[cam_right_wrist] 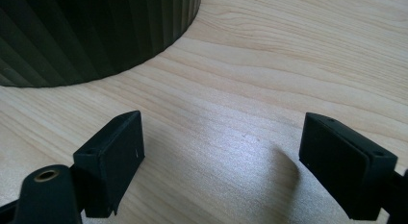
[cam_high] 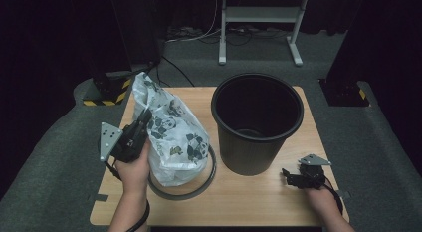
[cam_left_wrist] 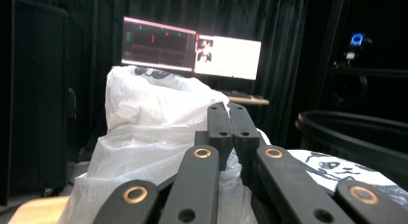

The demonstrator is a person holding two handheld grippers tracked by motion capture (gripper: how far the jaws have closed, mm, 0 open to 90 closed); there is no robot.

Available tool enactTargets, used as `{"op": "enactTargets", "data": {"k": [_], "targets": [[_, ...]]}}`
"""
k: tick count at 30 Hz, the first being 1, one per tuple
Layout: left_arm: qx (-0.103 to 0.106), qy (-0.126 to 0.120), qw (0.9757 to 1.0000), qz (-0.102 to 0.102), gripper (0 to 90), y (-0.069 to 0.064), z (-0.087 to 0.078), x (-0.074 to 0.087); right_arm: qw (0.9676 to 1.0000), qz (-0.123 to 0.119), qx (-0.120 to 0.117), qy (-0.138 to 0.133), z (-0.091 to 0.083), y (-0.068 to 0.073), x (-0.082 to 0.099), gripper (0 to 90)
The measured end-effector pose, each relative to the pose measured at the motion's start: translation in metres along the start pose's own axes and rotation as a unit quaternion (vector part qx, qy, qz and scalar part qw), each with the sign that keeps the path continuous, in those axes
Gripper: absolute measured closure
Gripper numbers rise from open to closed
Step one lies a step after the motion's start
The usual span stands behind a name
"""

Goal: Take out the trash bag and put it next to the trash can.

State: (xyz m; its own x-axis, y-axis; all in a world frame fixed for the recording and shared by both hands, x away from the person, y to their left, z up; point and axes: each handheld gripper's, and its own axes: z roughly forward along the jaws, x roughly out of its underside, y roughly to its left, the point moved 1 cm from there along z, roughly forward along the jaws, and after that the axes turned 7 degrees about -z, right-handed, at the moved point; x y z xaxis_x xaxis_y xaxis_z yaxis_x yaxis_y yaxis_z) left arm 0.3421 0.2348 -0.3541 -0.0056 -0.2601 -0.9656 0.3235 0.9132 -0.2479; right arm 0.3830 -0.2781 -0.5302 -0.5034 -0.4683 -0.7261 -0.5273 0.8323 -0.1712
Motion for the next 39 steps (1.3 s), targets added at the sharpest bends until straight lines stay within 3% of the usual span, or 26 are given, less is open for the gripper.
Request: {"op": "enactTargets", "data": {"k": [8,17,21,28,34,39], "targets": [[-0.003,0.027,0.9996,0.008,89.6,-0.001,0.01,0.009,1.0,-0.004,-0.002,0.0,0.001,0.001,-0.001,15.5],[-0.023,0.048,0.9983,-0.024,89.6,0.01,0.029,0.006,0.9999,-0.006,-0.009,-0.001,0.001,0.0,-0.001,15.5],[-0.025,0.056,0.9978,-0.024,89.6,0.012,0.042,0.002,0.9999,-0.01,-0.009,-0.002,0.001,0.001,-0.001,15.5],[-0.029,0.074,0.9968,-0.011,89.6,0.009,0.066,-0.006,0.9999,-0.006,-0.013,-0.001,0.001,0.001,-0.001,15.5],[-0.039,0.092,0.9949,0.016,89.6,0.004,0.092,-0.01,0.9999,-0.008,-0.014,-0.002,0.001,0.001,-0.001,15.5],[-0.047,0.096,0.994,0.02,89.7,0.002,0.109,-0.01,0.9999,-0.006,-0.016,-0.001,0.001,0.001,-0.001,15.5]]}}
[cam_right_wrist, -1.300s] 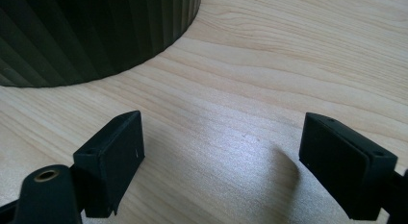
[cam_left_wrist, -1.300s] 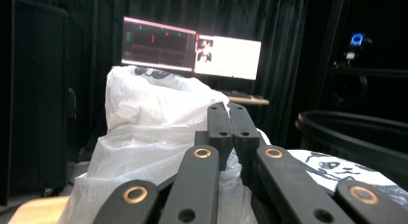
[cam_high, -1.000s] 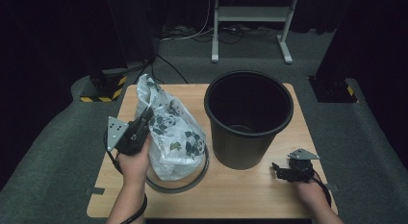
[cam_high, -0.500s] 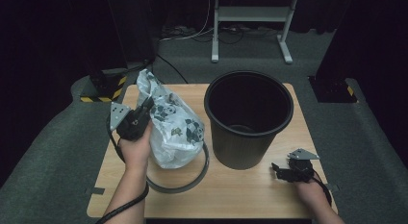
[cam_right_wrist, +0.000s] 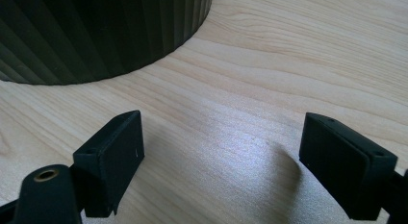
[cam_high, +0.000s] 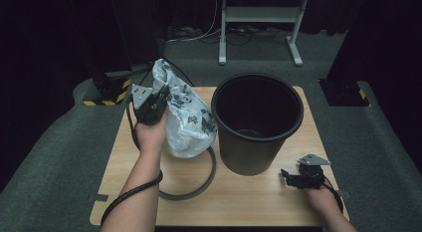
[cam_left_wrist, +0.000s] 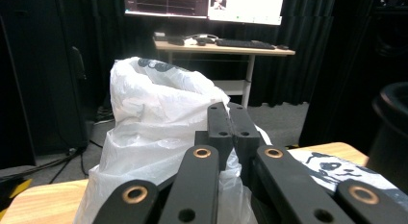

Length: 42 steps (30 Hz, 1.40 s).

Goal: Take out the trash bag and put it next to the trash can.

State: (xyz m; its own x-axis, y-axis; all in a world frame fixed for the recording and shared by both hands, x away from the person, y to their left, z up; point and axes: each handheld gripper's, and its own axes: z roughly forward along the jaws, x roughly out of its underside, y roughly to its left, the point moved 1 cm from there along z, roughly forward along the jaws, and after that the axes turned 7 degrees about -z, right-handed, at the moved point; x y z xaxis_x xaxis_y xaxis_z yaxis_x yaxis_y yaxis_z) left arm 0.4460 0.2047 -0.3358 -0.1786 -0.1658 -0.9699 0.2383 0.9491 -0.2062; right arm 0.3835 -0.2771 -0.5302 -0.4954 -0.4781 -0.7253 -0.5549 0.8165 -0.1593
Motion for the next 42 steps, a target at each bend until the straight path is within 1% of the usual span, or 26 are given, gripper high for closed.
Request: {"op": "enactTargets", "data": {"k": [1,2,3,5,6,7,8,10,11,14,15,20,22,23,24,25,26,27,29,31,32,34,35,36,41,42], "targets": [[-0.004,0.003,1.0,0.005,89.7,-0.001,0.009,-0.001,1.0,0.0,-0.001,0.0,0.0,0.0,0.0,15.5],[-0.004,0.003,1.0,0.005,89.7,-0.001,0.009,-0.001,1.0,0.0,-0.001,0.0,0.0,0.0,0.0,15.5],[-0.007,0.005,0.9999,0.006,89.7,-0.002,0.013,-0.001,1.0,0.0,-0.001,0.0,0.0,0.0,0.0,15.6],[-0.009,0.014,0.9999,-0.001,89.7,-0.001,0.027,-0.001,1.0,0.002,-0.002,0.0,0.0,0.0,0.0,15.6],[-0.011,0.017,0.9998,-0.005,89.7,0.0,0.032,-0.001,1.0,0.001,-0.003,0.0,0.0,0.0,0.0,15.6],[-0.011,0.017,0.9998,-0.005,89.7,0.0,0.032,-0.001,1.0,0.002,-0.004,0.0,0.0,0.0,0.0,15.6],[-0.018,0.022,0.9996,0.0,89.7,0.0,0.04,-0.001,1.0,0.004,-0.004,0.001,0.0,0.0,0.0,15.6],[-0.022,0.025,0.9995,0.002,89.7,0.0,0.045,-0.001,1.0,0.004,-0.005,0.001,0.0,-0.001,0.0,15.6],[-0.026,0.025,0.9993,0.004,89.7,0.001,0.052,-0.002,1.0,0.005,-0.006,0.001,0.0,-0.001,0.0,15.6],[-0.033,0.026,0.9991,0.007,89.7,0.002,0.062,-0.002,1.0,0.006,-0.007,0.001,0.0,-0.001,0.001,15.6],[-0.034,0.025,0.9991,0.004,89.7,0.002,0.064,-0.002,1.0,0.006,-0.007,0.001,0.0,-0.001,0.001,15.7],[-0.051,0.022,0.9983,0.013,89.7,0.001,0.078,-0.001,1.0,0.005,-0.008,0.001,0.0,-0.001,0.001,15.7],[-0.06,0.019,0.998,0.006,89.7,0.001,0.083,-0.001,0.9999,0.006,-0.008,0.002,-0.001,-0.001,0.001,15.7],[-0.068,0.018,0.9975,0.006,89.7,0.001,0.085,-0.001,0.9999,0.005,-0.009,0.001,-0.001,-0.001,0.001,15.7],[-0.068,0.018,0.9975,0.006,89.7,0.001,0.085,-0.001,0.9999,0.006,-0.01,0.001,-0.001,-0.001,0.001,15.8],[-0.077,0.017,0.9969,0.004,89.7,0.002,0.088,0.0,0.9999,0.007,-0.01,0.002,-0.001,-0.001,0.001,15.8],[-0.091,0.017,0.9957,-0.012,89.7,0.005,0.093,0.002,0.9999,0.007,-0.01,0.002,-0.001,-0.001,0.001,15.7],[-0.099,0.017,0.9948,-0.018,89.7,0.005,0.095,0.003,0.9999,0.009,-0.01,0.002,-0.001,-0.001,0.001,15.8],[-0.111,0.016,0.9934,-0.025,89.6,0.005,0.099,0.006,0.9999,0.008,-0.01,0.002,-0.001,-0.001,0.002,15.9],[-0.111,0.017,0.9932,-0.03,89.6,0.004,0.101,0.009,0.9999,0.008,-0.01,0.002,-0.002,-0.001,0.002,15.9],[-0.122,0.02,0.9919,-0.027,89.5,0.0,0.106,0.015,0.9999,0.008,-0.01,0.002,-0.002,0.0,0.002,16.1],[-0.125,0.022,0.9916,-0.027,89.5,-0.002,0.107,0.019,0.9999,0.006,-0.011,0.0,-0.002,-0.001,0.002,16.8],[-0.124,0.031,0.9913,-0.029,89.5,-0.006,0.111,0.027,0.9999,0.005,-0.011,0.0,-0.002,0.0,0.002,16.9],[-0.125,0.035,0.9912,-0.028,89.4,-0.008,0.112,0.032,0.9999,0.004,-0.012,-0.001,-0.002,0.0,0.002,16.9],[-0.119,0.045,0.9915,-0.029,88.7,-0.013,0.118,0.047,0.9999,-0.001,-0.013,-0.001,-0.002,0.0,0.002,16.9],[-0.116,0.045,0.9916,-0.035,88.2,-0.015,0.119,0.049,0.9999,-0.001,-0.013,-0.001,-0.002,0.0,0.002,16.9]]}}
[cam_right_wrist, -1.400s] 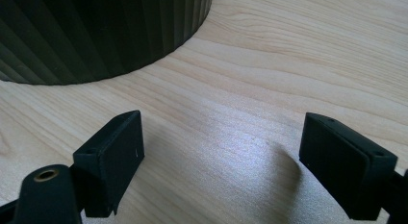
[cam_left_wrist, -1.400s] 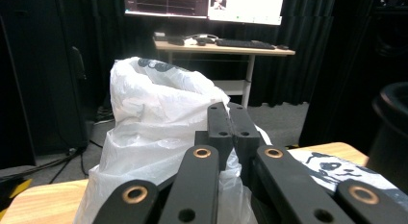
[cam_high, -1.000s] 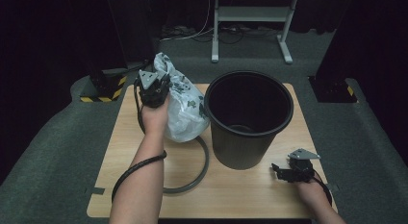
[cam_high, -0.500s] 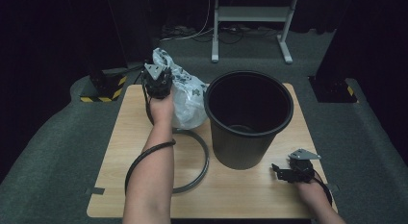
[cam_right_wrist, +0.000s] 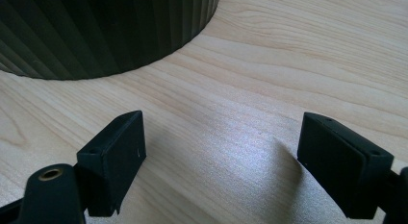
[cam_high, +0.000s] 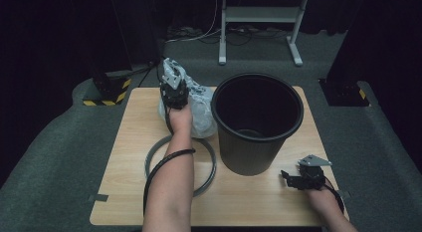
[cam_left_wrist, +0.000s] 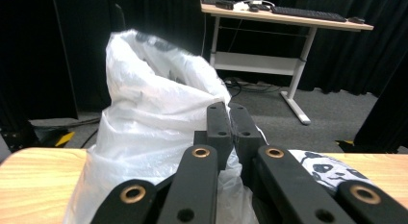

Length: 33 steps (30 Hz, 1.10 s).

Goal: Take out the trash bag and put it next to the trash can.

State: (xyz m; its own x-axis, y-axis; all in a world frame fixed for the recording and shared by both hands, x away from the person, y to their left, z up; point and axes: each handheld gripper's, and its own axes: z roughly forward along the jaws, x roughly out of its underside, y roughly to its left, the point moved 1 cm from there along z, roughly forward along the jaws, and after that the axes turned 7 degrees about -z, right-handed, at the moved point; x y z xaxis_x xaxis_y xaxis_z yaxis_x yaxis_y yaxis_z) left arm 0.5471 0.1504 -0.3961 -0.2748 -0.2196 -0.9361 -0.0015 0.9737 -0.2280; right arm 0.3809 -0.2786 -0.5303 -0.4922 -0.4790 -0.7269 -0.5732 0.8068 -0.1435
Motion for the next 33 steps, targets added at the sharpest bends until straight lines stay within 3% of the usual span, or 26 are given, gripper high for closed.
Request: {"op": "enactTargets", "data": {"k": [6,13,15,18,22,27,33], "targets": [[0.02,0.015,0.9997,0.005,79.6,-0.006,0.004,0.011,1.0,0.002,-0.003,0.001,0.0,0.0,0.0,16.9],[0.048,0.013,0.9987,0.011,45.1,-0.011,-0.002,0.009,1.0,0.0,-0.003,0.001,0.0,0.0,0.0,16.9],[0.051,0.014,0.9985,0.01,41.8,-0.012,-0.003,0.007,1.0,0.0,-0.002,0.001,0.0,0.0,0.0,16.9],[0.05,0.026,0.998,0.027,23.0,-0.015,-0.007,0.003,1.0,0.001,-0.002,0.001,0.0,0.001,0.0,16.9],[0.046,0.025,0.9982,0.03,15.2,-0.016,-0.014,-0.002,1.0,0.0,-0.002,0.001,0.0,0.001,0.0,16.9],[0.054,0.027,0.9979,0.024,14.8,-0.012,-0.024,-0.006,1.0,0.0,-0.003,0.001,0.0,0.001,0.0,16.8],[0.063,0.05,0.9966,0.017,14.9,-0.004,-0.036,-0.004,1.0,0.001,-0.002,0.002,0.0,0.001,0.0,16.8]]}}
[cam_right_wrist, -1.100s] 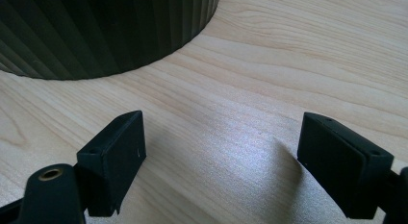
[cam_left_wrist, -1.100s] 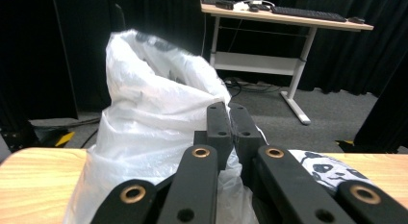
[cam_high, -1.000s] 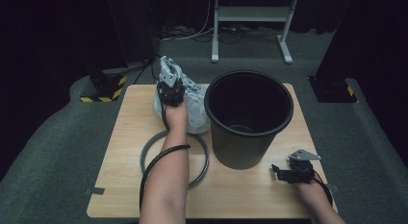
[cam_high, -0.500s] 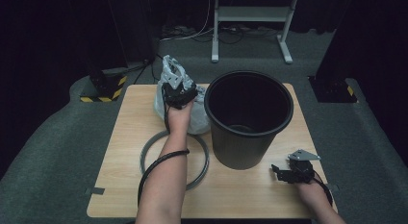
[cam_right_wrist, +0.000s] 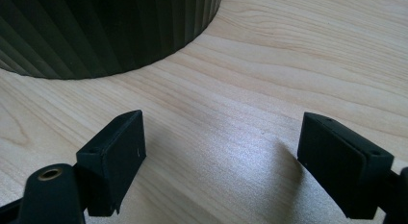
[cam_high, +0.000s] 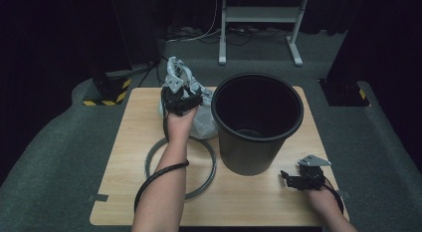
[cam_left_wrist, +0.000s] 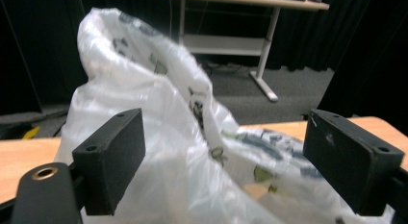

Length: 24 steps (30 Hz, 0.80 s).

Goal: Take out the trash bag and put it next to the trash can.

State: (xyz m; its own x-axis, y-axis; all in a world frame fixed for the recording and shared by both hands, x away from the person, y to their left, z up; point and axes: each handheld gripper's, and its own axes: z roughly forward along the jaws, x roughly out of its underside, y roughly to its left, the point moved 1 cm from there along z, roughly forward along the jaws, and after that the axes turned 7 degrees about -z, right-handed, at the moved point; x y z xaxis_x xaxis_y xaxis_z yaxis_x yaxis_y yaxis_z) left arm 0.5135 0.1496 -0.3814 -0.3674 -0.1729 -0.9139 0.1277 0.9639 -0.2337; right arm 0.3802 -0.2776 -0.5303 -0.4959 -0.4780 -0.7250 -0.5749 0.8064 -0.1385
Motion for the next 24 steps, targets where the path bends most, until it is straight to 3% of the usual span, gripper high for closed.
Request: {"op": "enactTargets", "data": {"k": [12,17,24], "targets": [[0.028,0.021,0.9994,0.003,15.2,0.006,-0.022,0.022,1.0,0.006,-0.007,0.001,0.001,-0.001,0.0,16.6],[0.046,0.007,0.9989,-0.004,15.0,0.003,-0.033,0.027,1.0,0.005,-0.007,0.002,0.001,-0.001,-0.001,16.5],[0.057,-0.007,0.9983,0.008,14.9,0.001,-0.048,0.024,1.0,0.005,-0.007,0.002,0.001,-0.001,-0.001,16.4]]}}
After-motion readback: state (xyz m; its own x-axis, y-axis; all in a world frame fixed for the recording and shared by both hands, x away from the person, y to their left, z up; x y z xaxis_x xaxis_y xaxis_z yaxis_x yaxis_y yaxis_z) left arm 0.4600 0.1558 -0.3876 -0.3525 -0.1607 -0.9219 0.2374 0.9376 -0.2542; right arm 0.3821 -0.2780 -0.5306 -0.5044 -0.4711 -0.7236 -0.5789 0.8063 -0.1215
